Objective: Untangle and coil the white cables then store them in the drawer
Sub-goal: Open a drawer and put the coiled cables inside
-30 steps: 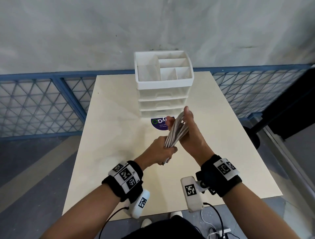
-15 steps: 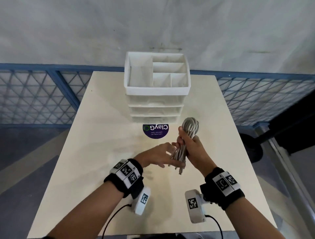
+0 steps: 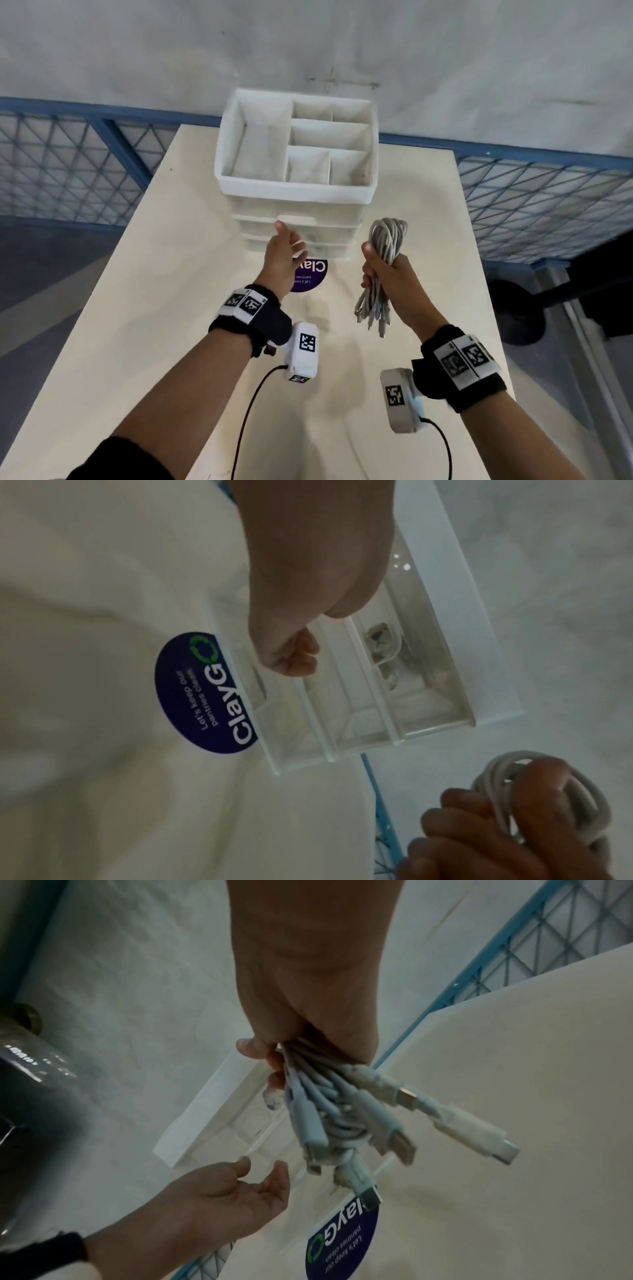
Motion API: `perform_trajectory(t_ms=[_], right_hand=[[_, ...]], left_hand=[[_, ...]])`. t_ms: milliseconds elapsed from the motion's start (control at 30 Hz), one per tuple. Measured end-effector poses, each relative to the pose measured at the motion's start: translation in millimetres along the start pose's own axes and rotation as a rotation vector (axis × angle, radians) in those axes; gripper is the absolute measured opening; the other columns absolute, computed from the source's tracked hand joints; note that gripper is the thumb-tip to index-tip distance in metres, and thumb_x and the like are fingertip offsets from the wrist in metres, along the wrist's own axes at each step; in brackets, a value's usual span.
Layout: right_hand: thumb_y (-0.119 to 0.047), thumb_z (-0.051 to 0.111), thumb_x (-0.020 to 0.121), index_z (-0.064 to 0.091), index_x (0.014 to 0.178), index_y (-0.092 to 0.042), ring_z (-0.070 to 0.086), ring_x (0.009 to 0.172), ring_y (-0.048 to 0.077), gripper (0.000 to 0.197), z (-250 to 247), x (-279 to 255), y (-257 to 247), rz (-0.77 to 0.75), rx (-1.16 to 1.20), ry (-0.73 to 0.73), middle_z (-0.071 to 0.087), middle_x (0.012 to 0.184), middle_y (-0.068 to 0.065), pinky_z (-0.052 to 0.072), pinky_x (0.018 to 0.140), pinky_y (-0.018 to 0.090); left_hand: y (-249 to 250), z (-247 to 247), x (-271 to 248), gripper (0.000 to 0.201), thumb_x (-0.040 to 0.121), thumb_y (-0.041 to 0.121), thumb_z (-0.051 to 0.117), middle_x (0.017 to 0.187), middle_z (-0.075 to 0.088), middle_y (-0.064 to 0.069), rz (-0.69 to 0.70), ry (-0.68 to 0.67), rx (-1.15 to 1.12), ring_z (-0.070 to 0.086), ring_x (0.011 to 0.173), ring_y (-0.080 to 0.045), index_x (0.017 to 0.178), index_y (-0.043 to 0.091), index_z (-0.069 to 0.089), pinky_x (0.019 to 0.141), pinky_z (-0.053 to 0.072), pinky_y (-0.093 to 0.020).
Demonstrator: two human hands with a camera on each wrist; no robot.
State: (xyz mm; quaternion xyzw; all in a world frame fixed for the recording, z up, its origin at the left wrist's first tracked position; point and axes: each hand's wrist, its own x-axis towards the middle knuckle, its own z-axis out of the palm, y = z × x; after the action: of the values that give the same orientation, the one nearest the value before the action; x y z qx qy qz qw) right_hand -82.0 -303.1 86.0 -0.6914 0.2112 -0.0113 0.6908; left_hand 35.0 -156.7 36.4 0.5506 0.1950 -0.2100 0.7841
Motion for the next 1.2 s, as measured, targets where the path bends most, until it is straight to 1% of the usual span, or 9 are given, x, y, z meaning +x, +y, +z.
perform_trajectory(t_ms=[133, 267, 333, 400, 500, 633, 833, 1100, 1200], right_hand=[[-0.034, 0.057, 0.089, 0.045, 0.062, -0.015, 0.049, 0.048, 0.011, 0.035, 5.9, 6.3, -12.4, -0.051, -0.113, -0.040, 0.044, 0.050, -0.008, 0.043, 0.059, 0.030], [-0.034, 0.060, 0.088, 0.045, 0.061, -0.016, 0.049, 0.046, 0.012, 0.035, 27.1, 14.2, -41.7, -0.177, -0.252, -0.083, 0.047, 0.049, -0.005, 0.044, 0.054, 0.026], [-0.037, 0.063, 0.084, 0.048, 0.069, -0.018, 0.049, 0.041, 0.009, 0.029, 44.1, 18.1, -61.9, -0.246, -0.362, -0.124, 0.051, 0.050, -0.003, 0.043, 0.048, 0.021], [-0.038, 0.067, 0.081, 0.051, 0.087, -0.021, 0.050, 0.037, 0.004, 0.024, 66.7, 22.7, -77.6, -0.310, -0.414, -0.189, 0.055, 0.057, -0.005, 0.041, 0.043, 0.016], [-0.050, 0.064, 0.079, 0.048, 0.114, -0.010, 0.061, 0.066, 0.019, 0.056, 105.3, 36.0, -74.0, -0.417, -0.760, -0.283, 0.065, 0.082, 0.003, 0.047, 0.063, 0.029], [-0.057, 0.060, 0.078, 0.044, 0.111, -0.008, 0.063, 0.096, 0.036, 0.061, 129.6, 58.9, -28.2, -0.292, -1.064, -0.338, 0.067, 0.103, 0.013, 0.045, 0.080, 0.041], [-0.056, 0.062, 0.078, 0.043, 0.109, -0.004, 0.063, 0.100, 0.037, 0.063, 126.1, 71.1, -6.5, -0.245, -1.268, -0.319, 0.067, 0.107, 0.016, 0.045, 0.081, 0.039], [-0.080, 0.047, 0.068, 0.040, 0.113, -0.007, 0.061, 0.100, 0.033, 0.086, 127.7, 74.4, -6.8, -0.143, -1.193, -0.429, 0.064, 0.110, 0.011, 0.044, 0.083, 0.040], [-0.068, 0.034, 0.085, 0.033, 0.125, -0.013, 0.060, 0.093, 0.034, 0.068, 125.3, 71.7, -7.2, -0.189, -1.244, -0.469, 0.055, 0.115, 0.013, 0.045, 0.083, 0.041]], left_hand=[[-6.3, -8.7, -8.4, 0.041, 0.096, 0.049, 0.033, 0.079, 0.048, 0.002, 0.000, 0.020, 0.011, 0.053, 0.069, -0.011, 0.089, 0.012, 0.050, 0.064, 0.047, -0.025], [-14.6, -24.9, -37.0, 0.040, 0.098, 0.046, 0.030, 0.081, 0.054, 0.001, -0.006, -0.023, 0.062, 0.061, 0.066, -0.009, 0.087, 0.014, 0.052, 0.059, 0.051, -0.023], [-18.8, -35.0, -52.1, 0.041, 0.098, 0.046, 0.029, 0.082, 0.057, 0.000, -0.005, -0.067, 0.051, 0.064, 0.061, -0.007, 0.089, 0.013, 0.052, 0.058, 0.053, -0.022], [-21.8, -44.3, -62.1, 0.042, 0.098, 0.045, 0.028, 0.081, 0.062, -0.001, -0.005, -0.110, 0.048, 0.066, 0.062, -0.008, 0.090, 0.012, 0.053, 0.062, 0.052, -0.026], [-23.4, -56.1, -69.7, 0.044, 0.098, 0.042, 0.029, 0.085, 0.068, -0.004, -0.013, -0.160, 0.054, 0.069, 0.069, -0.010, 0.095, 0.007, 0.055, 0.063, 0.055, -0.024], [-22.7, -67.9, -70.9, 0.044, 0.098, 0.041, 0.032, 0.082, 0.074, -0.002, -0.039, -0.201, 0.018, 0.071, 0.080, -0.013, 0.098, 0.004, 0.057, 0.064, 0.055, -0.023], [-23.5, -71.6, -71.3, 0.049, 0.100, 0.032, 0.031, 0.094, 0.069, -0.015, -0.083, -0.232, -0.093, 0.073, 0.081, -0.013, 0.118, -0.009, 0.051, 0.064, 0.056, -0.021], [-23.3, -68.4, -69.6, 0.043, 0.100, 0.029, 0.031, 0.099, 0.064, -0.024, -0.071, -0.232, -0.221, 0.073, 0.082, -0.019, 0.112, -0.006, 0.052, 0.069, 0.058, -0.021], [-23.6, -68.3, -69.9, 0.046, 0.100, 0.029, 0.031, 0.098, 0.066, -0.023, -0.065, -0.235, -0.232, 0.073, 0.083, -0.019, 0.114, -0.009, 0.051, 0.072, 0.059, -0.022]])
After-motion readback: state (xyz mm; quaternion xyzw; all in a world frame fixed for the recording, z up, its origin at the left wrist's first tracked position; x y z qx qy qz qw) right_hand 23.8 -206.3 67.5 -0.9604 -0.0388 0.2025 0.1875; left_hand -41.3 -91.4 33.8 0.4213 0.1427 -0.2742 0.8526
